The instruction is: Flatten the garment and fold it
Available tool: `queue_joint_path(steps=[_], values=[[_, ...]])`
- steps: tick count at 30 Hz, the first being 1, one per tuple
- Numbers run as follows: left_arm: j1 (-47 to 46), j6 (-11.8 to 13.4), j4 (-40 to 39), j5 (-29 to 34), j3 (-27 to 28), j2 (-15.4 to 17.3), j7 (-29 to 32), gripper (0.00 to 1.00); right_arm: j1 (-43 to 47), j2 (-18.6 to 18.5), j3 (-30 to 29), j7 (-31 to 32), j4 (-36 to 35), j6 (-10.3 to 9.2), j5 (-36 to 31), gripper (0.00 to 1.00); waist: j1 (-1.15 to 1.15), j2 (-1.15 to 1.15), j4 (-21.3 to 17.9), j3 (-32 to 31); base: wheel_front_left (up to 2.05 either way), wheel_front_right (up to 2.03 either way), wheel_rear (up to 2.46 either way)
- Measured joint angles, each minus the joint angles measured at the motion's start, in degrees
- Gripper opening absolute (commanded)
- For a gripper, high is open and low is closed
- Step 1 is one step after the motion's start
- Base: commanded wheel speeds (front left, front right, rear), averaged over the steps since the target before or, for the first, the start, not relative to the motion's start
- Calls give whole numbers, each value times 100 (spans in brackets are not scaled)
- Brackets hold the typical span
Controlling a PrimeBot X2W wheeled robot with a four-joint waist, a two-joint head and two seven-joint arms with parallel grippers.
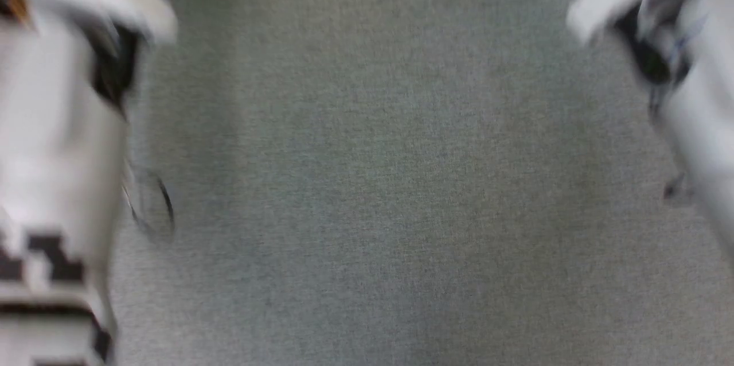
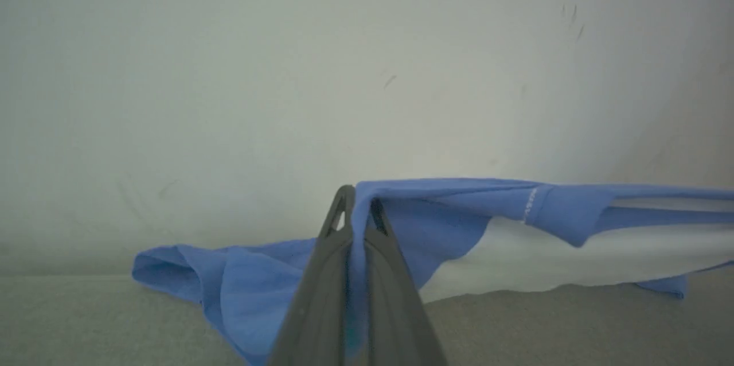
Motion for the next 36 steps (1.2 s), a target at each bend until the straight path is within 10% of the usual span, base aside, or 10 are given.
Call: queue_joint_path(steps=[18,25,36], values=[[5965,791,-3665,-207,388,-197,721,0,5058,-240,-915,343,-2696,2,-176,0,-3,0,99,-1934,0,0,0],[7616,1356,-5058,-363,334,-101,1623,0,6950,359,-1979,1289,-3992,3,-755,0,-2,0,86,-2503,0,0,0],[8450,1481,-4943,-943,165,-175,2419,0,8412,1263,-2803,2149,-4568,11,-1513,0,0,0,236,-2694,0,0,0]])
